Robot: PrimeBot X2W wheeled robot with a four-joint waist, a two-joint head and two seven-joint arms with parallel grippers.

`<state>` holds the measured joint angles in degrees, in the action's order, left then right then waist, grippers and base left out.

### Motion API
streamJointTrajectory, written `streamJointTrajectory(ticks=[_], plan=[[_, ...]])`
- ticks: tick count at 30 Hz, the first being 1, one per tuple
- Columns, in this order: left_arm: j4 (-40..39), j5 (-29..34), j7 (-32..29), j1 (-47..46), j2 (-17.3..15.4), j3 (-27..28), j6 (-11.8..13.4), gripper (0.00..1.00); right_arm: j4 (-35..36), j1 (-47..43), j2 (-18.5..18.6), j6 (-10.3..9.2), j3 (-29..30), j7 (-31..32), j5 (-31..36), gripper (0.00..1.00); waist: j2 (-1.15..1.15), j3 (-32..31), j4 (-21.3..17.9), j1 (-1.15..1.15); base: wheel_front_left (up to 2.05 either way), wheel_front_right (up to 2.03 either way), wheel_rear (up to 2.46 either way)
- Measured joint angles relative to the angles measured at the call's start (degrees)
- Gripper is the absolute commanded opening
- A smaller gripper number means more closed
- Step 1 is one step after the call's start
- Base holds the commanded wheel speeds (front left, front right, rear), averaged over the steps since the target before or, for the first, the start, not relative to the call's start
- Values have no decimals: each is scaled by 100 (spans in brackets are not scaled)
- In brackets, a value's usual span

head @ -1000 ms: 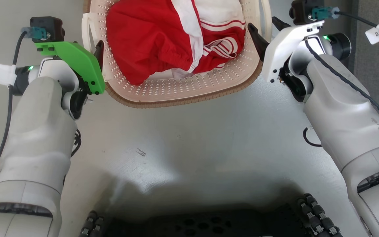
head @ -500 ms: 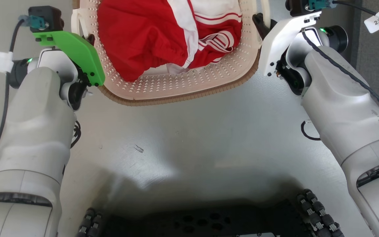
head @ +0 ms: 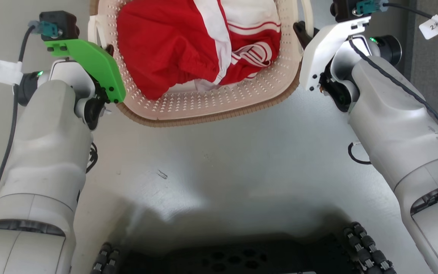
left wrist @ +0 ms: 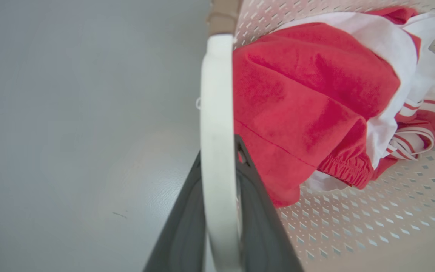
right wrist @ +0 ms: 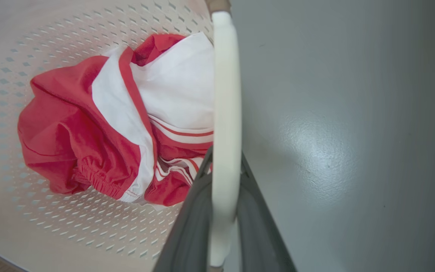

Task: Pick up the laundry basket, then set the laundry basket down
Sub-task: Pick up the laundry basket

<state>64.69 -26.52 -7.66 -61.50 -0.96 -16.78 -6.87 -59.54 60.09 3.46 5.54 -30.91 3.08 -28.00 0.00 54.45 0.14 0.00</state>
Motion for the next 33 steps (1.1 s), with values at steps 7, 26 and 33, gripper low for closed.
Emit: streamJointTrajectory(ticks=[7,26,33], plan=[[219,-2,16,7,37,-36,-16,0,-200,-22,-27,0,-93,0,-83,0,0,-227,20,0,0,0,0],[700,-156,12,464,196,-121,-67,0,-751,-556,-152,68,-194,26,-445,0,0,-1176,19,0,0,0,0],[746,-324,-45,704,211,-103,-69,0,-849,-793,-179,100,-214,76,-622,0,0,-1571,5,0,0,0,0]])
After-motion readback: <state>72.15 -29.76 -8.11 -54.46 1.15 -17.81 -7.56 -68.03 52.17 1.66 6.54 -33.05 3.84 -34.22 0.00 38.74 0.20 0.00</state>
